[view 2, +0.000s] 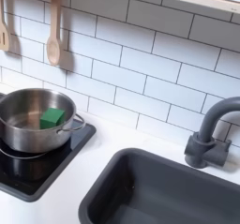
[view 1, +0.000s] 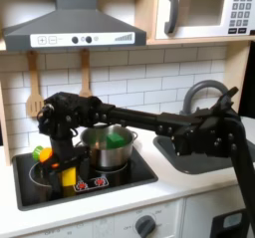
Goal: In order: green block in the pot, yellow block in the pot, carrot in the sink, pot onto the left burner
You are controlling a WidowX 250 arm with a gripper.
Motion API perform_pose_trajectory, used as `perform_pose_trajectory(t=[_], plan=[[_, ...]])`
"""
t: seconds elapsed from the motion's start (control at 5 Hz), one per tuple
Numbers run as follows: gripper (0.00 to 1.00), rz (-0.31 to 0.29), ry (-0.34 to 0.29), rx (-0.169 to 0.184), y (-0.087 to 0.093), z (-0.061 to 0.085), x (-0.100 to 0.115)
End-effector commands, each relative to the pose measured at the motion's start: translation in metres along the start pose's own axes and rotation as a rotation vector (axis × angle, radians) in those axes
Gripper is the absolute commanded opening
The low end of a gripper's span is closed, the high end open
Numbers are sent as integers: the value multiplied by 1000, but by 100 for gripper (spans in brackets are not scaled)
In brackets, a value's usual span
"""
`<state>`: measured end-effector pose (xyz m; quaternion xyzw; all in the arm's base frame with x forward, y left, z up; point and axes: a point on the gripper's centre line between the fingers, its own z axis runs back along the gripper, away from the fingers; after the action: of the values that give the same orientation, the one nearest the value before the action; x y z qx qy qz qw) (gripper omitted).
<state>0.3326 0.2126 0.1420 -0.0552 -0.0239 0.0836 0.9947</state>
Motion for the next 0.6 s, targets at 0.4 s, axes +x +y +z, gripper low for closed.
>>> perform_pose_trajectory(t=[0.4], plan=[[100, -60, -20, -7, -10, -7, 10]])
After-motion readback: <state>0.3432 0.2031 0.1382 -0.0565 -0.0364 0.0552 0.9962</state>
